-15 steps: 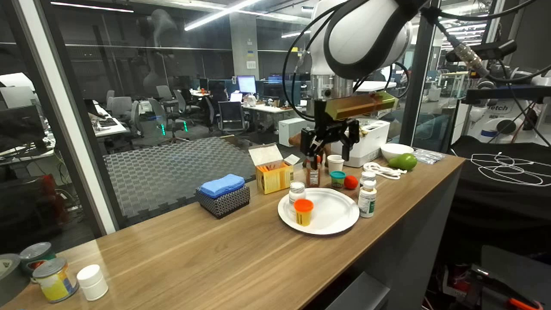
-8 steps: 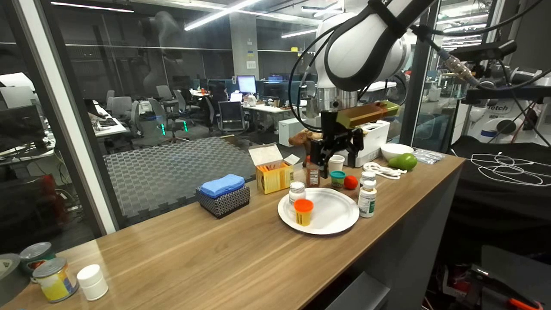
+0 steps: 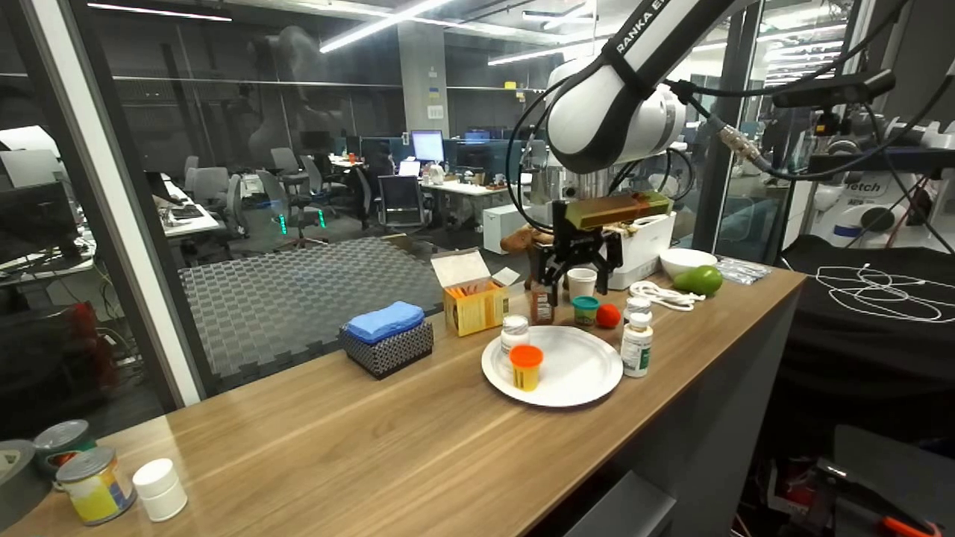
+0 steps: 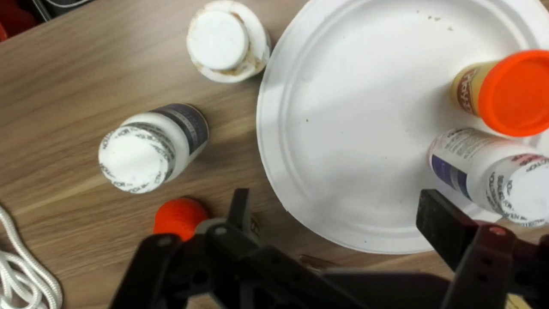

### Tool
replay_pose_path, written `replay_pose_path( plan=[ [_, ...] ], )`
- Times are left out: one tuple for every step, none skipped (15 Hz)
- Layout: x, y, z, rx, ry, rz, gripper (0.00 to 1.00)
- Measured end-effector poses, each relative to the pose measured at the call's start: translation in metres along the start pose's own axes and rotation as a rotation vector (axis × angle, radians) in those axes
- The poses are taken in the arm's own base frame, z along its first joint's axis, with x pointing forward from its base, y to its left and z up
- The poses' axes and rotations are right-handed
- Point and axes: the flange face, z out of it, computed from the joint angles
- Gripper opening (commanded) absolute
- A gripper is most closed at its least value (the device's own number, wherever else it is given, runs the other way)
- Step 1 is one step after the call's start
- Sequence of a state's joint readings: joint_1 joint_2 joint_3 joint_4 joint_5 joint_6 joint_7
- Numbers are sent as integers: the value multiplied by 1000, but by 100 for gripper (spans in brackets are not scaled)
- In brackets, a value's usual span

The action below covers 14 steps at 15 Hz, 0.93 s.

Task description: Put the bottles and the red object on the plate

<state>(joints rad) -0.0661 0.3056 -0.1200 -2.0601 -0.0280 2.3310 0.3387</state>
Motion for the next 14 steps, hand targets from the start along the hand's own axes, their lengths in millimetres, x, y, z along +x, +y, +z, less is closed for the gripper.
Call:
replay_pose_path(
  plan=[
    [7,0,2,9,5,25,100],
    [13,-1,3,17,9,49,100],
    [19,-2,4,27,11,72,100],
    [25,-2,6,35,13,94,100],
    [31,-2,6,39,17,115,100],
    [37,-2,7,39,22,134,100],
    [44,-1,8,38,29,154,100],
    [49,1,9,36,36,173,100],
    [55,3,9,33,42,191,100],
    [60,5,10,31,48,206,100],
    [65,6,10,30,54,219,100],
    [69,7,9,29,60,231,100],
    [73,8,9,28,66,242,92],
    [76,9,8,28,71,251,74]
  ],
)
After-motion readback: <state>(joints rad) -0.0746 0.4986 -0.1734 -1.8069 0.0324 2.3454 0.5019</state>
